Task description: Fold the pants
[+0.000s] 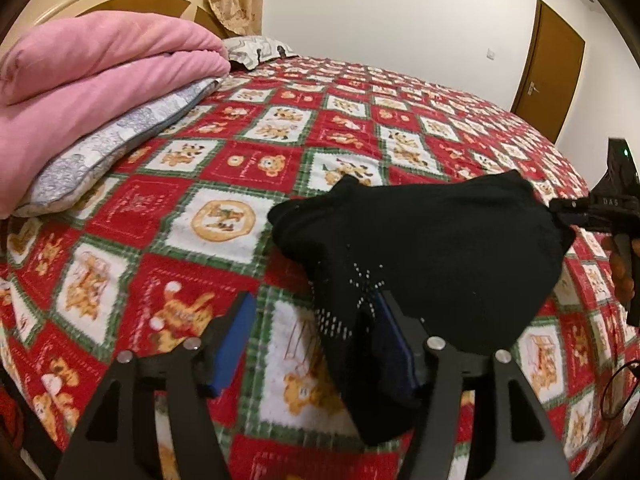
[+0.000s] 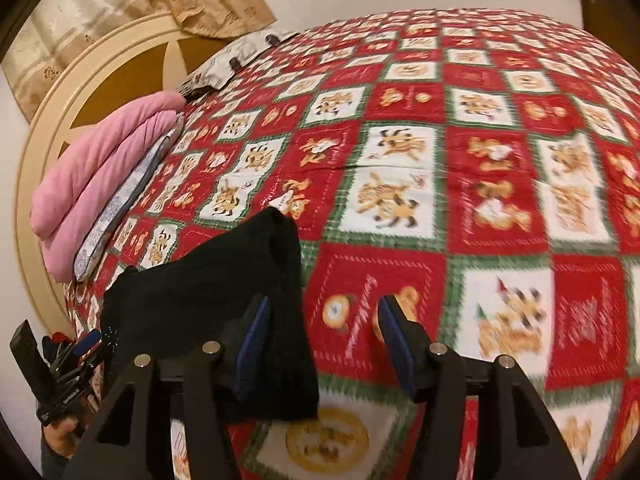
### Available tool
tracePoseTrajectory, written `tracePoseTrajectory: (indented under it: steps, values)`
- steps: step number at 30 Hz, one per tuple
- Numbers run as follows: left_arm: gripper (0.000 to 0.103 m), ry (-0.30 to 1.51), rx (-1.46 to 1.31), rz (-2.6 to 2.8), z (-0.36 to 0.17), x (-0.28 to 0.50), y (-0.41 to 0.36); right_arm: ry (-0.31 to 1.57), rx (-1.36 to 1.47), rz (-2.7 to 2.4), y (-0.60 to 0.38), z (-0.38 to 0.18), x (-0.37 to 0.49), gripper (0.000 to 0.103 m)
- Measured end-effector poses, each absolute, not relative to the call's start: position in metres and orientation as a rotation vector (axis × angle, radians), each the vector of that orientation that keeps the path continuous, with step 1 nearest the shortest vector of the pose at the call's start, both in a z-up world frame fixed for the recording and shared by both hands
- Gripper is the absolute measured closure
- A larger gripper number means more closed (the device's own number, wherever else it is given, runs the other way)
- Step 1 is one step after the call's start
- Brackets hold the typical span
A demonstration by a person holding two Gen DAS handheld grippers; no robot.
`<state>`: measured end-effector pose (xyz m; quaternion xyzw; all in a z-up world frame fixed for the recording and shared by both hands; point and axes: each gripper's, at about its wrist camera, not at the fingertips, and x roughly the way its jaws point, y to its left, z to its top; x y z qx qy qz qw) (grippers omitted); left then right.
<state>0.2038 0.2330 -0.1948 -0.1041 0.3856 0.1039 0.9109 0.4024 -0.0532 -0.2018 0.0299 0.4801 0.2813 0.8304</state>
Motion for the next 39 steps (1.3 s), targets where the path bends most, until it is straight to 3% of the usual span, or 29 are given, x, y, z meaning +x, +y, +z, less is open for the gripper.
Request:
tracePoseTrajectory:
  steps: [6,9,14,16,18,25,39]
  values:
    - [0.036,0.753,-0.223,0.216,-0.174,0.175,0.226,0.940,-0.040,0.581,-0.053,-0.182,0.341,0.045]
    - [0.023,0.701,-0.219,0.207,-0.158,0.151,0.215,0.818,-0.135,0.522,-0.050,-0.163,0.289,0.045]
    - [0.020,0.636,-0.177,0.159,-0.134,0.121,0.189,0.651,-0.179,0.499,-0.049,-0.135,0.205,0.035]
    - [0.007,0.607,-0.170,0.140,-0.127,0.110,0.179,0.617,-0.183,0.514,-0.051,-0.130,0.173,0.035]
    - [0.002,0.552,-0.174,0.128,-0.119,0.099,0.173,0.605,-0.178,0.513,-0.054,-0.129,0.153,0.035]
    - [0.002,0.469,-0.126,0.121,-0.099,0.088,0.157,0.556,-0.206,0.497,-0.058,-0.127,0.104,0.034]
    - [0.002,0.491,-0.126,0.111,-0.104,0.088,0.150,0.519,-0.160,0.507,-0.059,-0.121,0.100,0.033]
